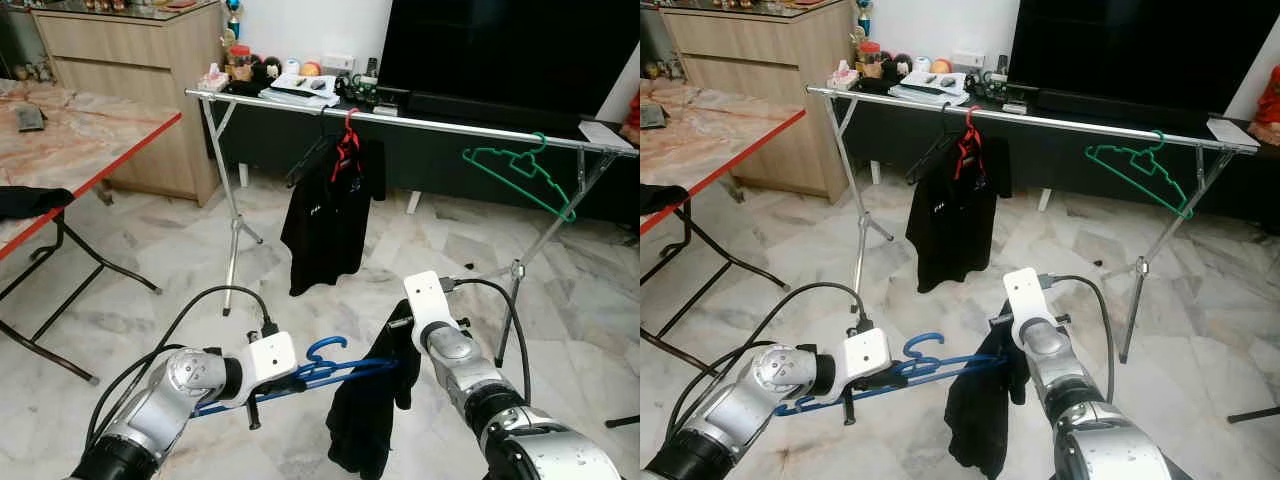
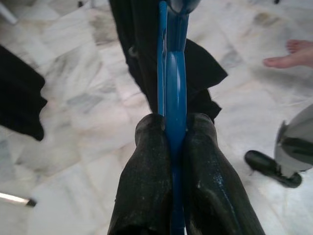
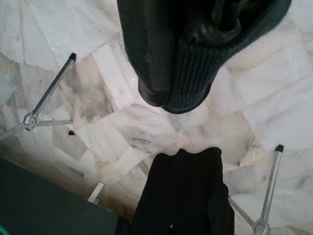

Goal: Hang hanger

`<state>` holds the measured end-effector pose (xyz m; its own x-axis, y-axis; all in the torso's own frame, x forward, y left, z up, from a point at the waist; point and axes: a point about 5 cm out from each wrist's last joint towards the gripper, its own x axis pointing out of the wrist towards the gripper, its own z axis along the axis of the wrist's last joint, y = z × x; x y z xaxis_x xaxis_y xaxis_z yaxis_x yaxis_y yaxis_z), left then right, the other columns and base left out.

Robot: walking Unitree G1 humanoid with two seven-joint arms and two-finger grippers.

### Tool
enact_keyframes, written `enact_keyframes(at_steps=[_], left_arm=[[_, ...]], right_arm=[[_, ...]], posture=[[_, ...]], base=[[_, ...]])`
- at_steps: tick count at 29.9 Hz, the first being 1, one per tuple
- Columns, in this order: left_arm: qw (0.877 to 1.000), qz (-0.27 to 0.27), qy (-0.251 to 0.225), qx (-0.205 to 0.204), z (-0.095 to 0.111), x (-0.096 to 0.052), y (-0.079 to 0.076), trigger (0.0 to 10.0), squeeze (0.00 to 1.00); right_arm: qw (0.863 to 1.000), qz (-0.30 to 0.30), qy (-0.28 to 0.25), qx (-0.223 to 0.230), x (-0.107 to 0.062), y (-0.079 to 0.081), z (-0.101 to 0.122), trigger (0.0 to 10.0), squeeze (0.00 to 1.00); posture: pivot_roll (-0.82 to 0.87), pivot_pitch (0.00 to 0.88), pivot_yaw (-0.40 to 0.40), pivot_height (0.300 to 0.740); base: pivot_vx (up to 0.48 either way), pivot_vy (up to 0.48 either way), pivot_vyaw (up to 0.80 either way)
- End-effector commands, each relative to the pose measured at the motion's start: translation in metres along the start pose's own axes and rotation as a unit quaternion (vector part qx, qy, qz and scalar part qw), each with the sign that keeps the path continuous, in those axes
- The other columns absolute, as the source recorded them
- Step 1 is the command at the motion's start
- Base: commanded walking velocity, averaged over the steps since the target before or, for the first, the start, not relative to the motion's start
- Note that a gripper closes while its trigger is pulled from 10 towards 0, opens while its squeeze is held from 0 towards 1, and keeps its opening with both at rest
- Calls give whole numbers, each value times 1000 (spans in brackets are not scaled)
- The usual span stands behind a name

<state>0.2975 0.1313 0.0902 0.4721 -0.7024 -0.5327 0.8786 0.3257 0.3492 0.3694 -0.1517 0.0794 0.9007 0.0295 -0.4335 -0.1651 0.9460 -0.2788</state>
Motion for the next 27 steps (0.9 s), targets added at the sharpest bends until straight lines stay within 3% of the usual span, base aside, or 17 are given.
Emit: enact_keyframes(at_steps=[1,11,19,23,27], left_arm=[[1000,28,2,6,-1,1,5,10000,0],[998,56,-15,1,5,6,7,10000,0],[995,60,-62,-41,14,8,4,10000,0],[995,68,-65,-43,15,9,5,10000,0],[989,73,-101,-81,23,9,4,10000,0]], right_arm=[[1000,-1,-9,4,0,-3,6,10000,0],[1000,23,-1,13,0,4,0,10000,0],[999,26,15,23,-1,4,-8,10000,0],[999,25,19,33,-1,4,-10,10000,0],[998,16,26,48,-2,4,-16,10000,0]], posture=[[159,2,-107,740],[159,0,-108,740],[160,1,-108,740],[163,2,-109,740],[162,4,-107,740]], base=[[0,0,0],[0,0,0],[0,0,0],[0,0,0],[0,0,0]])
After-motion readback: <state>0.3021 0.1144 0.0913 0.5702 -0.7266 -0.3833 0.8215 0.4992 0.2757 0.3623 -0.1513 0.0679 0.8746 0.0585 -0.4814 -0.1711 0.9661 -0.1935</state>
